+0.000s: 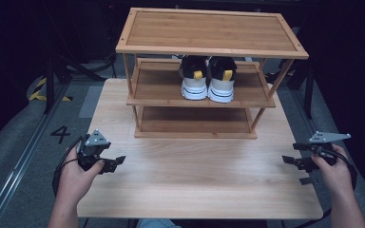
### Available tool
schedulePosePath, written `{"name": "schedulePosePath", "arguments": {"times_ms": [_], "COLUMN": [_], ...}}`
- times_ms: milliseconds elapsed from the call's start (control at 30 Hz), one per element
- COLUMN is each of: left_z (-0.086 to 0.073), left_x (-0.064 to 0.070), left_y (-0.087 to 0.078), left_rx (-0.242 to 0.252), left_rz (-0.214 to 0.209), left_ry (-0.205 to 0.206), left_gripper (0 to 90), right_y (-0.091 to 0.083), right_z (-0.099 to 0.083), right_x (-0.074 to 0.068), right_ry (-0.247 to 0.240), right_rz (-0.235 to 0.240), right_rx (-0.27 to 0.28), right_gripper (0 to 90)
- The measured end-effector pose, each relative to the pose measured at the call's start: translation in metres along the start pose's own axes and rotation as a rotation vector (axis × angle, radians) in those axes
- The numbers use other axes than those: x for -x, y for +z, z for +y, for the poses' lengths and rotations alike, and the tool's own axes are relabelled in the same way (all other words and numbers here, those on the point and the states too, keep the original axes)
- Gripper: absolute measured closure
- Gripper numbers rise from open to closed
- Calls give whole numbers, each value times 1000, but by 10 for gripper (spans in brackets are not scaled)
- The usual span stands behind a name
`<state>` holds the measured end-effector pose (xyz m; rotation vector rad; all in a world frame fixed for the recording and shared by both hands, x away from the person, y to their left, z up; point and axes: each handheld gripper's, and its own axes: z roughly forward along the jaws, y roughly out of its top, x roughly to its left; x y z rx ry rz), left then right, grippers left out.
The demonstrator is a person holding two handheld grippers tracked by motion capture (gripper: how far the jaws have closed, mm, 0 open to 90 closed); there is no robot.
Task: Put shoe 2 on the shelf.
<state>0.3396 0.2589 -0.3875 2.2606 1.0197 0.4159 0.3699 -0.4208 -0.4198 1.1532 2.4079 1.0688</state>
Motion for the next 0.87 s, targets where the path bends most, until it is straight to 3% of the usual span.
{"name": "schedulePosePath", "arguments": {"times_ms": [100, 267, 367, 467, 700, 867], "left_z": [-1, -3, -4, -4, -6, -7], "left_x": [-1, -1, -1, 0, -4, -6], "left_y": [4, 11, 16, 20, 25, 25], "left_rx": [-25, -18, -23, -19, -14, -10], "left_rz": [44, 30, 40, 31, 46, 23], "left_ry": [37, 43, 44, 34, -12, -28], "left_gripper": [239, 219, 215, 206, 195, 193], "right_y": [7, 18, 28, 35, 51, 53], "right_z": [-8, -15, -18, -19, -20, -19], "right_x": [3, 6, 4, 2, -4, -6], "right_ry": [0, 13, -4, -8, -42, -48], "right_rz": [-19, -53, -32, -26, -49, -49], "right_rx": [-6, 4, 22, 30, -17, -13], "right_gripper": [194, 191, 189, 183, 182, 182]}}
